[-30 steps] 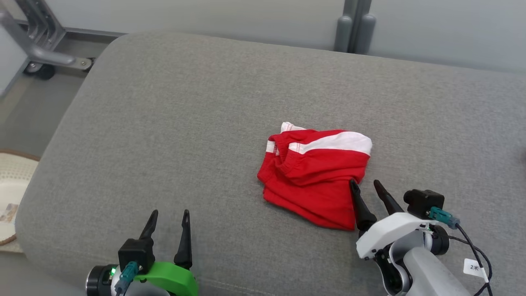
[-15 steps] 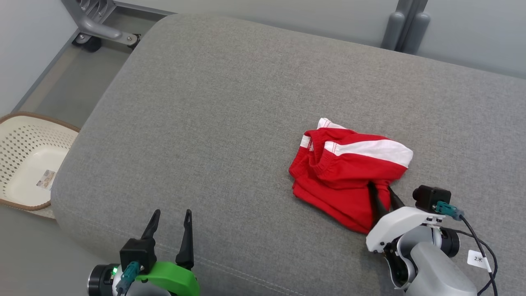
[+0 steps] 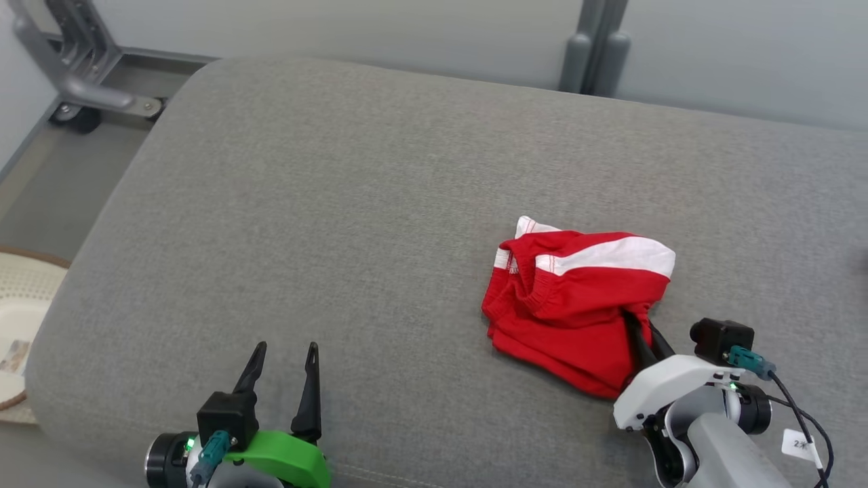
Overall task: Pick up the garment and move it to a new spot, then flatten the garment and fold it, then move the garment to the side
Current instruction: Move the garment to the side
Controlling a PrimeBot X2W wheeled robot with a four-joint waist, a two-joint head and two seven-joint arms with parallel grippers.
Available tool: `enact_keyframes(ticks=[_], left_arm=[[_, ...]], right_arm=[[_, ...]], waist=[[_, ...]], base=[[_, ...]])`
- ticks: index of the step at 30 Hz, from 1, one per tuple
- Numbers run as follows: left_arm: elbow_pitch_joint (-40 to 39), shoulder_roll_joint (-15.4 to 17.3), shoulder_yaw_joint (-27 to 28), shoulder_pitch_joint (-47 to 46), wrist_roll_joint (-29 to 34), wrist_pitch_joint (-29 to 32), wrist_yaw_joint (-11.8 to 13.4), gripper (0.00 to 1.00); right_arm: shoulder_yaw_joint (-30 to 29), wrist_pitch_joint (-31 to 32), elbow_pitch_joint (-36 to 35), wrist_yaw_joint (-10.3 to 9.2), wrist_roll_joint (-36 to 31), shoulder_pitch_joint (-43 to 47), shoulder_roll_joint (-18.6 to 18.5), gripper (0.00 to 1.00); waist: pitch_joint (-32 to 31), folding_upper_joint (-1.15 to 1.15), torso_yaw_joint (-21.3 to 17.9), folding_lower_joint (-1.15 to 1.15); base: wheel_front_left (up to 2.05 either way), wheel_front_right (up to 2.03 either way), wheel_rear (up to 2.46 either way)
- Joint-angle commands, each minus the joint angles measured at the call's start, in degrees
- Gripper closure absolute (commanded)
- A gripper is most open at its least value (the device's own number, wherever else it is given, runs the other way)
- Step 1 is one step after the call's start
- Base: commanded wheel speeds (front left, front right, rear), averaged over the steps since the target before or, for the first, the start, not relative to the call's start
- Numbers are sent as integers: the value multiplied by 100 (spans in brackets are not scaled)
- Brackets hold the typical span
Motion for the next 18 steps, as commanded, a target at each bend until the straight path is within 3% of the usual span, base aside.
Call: enact_keyframes(ticks=[1,18], left_arm=[[-40,17,9,3,-27,-15,12,0],[-216,18,-156,-359,-131,-15,47,0]], right_arm=[[-15,-12,-30,-4,-34,92,-36,100],[48,-12,-462,-4,-25,413,-51,100]], waist=[[-152,0,-536,0],[60,0,-3017,0]], base=[[0,0,0],[0,0,0]])
